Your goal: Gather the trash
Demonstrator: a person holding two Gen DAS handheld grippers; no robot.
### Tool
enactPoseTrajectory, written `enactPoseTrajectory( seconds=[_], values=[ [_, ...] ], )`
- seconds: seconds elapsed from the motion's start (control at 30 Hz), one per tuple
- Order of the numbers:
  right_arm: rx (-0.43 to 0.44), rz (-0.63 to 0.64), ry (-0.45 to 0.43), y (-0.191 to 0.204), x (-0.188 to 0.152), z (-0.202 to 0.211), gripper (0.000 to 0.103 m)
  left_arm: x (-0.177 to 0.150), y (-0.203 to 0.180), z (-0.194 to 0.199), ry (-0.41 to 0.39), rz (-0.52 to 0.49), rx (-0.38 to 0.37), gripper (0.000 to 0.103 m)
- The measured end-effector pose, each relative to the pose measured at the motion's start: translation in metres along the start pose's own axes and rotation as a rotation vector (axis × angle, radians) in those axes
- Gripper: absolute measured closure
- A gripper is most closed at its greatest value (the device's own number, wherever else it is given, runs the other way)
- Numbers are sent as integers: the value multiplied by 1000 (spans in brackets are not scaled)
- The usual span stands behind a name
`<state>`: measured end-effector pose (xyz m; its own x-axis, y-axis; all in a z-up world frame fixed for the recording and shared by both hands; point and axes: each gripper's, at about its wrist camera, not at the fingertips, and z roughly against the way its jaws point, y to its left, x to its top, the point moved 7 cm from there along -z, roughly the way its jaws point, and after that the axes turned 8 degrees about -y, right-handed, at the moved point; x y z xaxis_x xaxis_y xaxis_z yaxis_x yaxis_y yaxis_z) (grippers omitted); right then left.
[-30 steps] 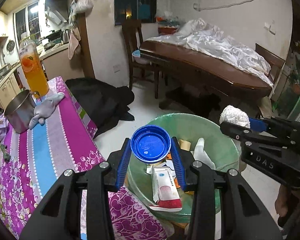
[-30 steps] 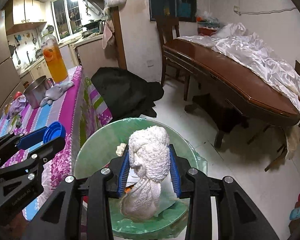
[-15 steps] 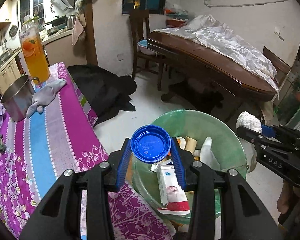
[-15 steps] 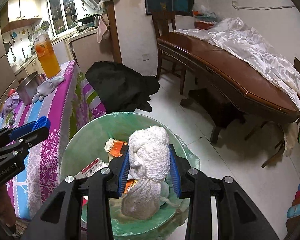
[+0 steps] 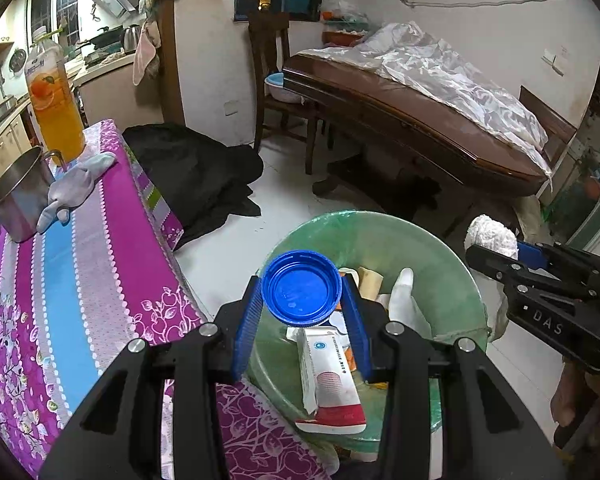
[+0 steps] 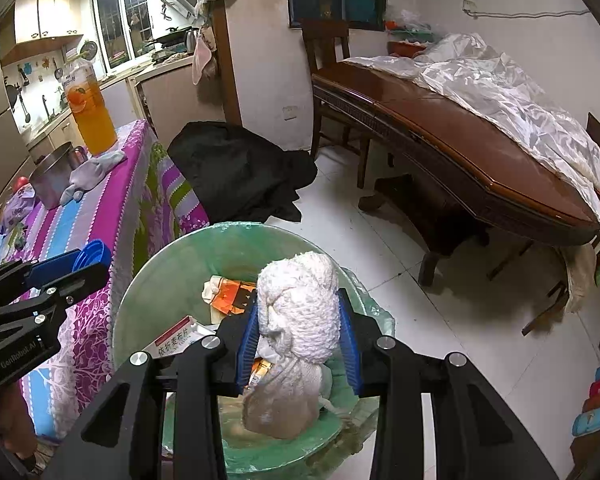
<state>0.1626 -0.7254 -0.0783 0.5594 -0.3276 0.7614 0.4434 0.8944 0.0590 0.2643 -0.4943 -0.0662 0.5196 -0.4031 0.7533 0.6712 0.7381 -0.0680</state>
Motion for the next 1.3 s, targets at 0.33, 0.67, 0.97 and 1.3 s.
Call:
enactPoseTrajectory(
  seconds=[0.33, 0.67, 0.97, 1.3],
  values=[
    [8, -18, -18, -6, -1, 0, 45, -1, -6, -6, 0, -6, 9, 40],
    [13, -40, -63, -10, -2, 15, 43, -7, -2, -4, 4, 6, 19, 36],
    [-77, -38, -408, 23, -31, 134, 5, -10, 9, 77, -224, -7, 21, 6],
    [-228, -49, -648, 63, -129, 259, 5, -62, 7, 190, -437, -82, 16, 6]
  ],
)
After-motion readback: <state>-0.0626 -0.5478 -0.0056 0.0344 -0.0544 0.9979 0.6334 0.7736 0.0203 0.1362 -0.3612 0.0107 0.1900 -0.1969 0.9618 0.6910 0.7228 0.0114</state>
